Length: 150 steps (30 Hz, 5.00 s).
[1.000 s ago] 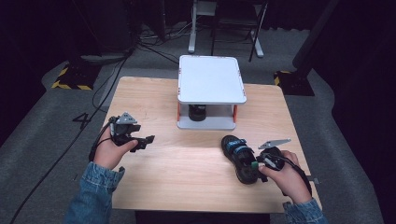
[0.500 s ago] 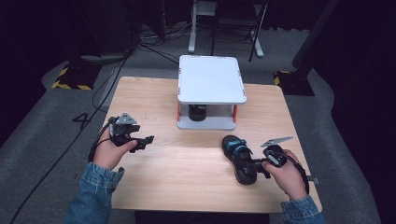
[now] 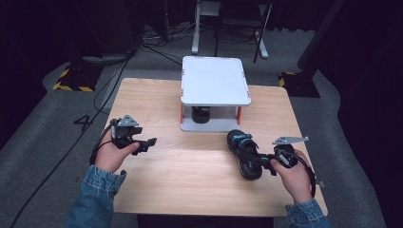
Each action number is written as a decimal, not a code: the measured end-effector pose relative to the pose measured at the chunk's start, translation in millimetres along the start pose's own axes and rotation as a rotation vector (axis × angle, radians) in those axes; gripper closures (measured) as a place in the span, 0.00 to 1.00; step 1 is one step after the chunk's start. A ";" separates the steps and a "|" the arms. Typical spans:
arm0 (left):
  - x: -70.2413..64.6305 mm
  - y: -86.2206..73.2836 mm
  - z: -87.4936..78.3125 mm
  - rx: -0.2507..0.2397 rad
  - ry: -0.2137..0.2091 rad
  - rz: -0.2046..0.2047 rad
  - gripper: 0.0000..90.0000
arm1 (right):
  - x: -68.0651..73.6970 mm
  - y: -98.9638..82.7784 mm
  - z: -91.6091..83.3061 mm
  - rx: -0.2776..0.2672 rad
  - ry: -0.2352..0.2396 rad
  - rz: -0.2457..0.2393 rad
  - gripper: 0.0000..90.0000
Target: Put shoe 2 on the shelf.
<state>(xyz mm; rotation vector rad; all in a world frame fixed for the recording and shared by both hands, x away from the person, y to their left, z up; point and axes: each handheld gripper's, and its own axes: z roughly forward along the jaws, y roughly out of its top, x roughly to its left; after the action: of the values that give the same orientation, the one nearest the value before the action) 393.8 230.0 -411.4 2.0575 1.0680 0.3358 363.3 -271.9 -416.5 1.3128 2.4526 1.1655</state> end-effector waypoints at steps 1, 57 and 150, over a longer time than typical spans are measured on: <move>0.2 -1.2 -0.3 0.001 -0.002 -0.004 0.28 | 0.3 1.3 -1.3 -0.011 -0.001 -0.005 0.79; 13.9 -43.5 -39.5 0.010 0.091 -0.095 0.28 | 13.7 49.7 109.9 -0.266 -0.288 -0.001 0.37; 18.0 -52.4 -28.4 0.034 0.130 -0.036 0.19 | -48.5 13.3 -33.3 -0.192 -0.198 -0.091 0.19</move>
<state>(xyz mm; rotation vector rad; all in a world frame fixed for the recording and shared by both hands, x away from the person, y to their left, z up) 359.2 276.9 -433.4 2.0667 1.1943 0.4404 387.3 -323.1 -395.7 1.1871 2.1783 1.1558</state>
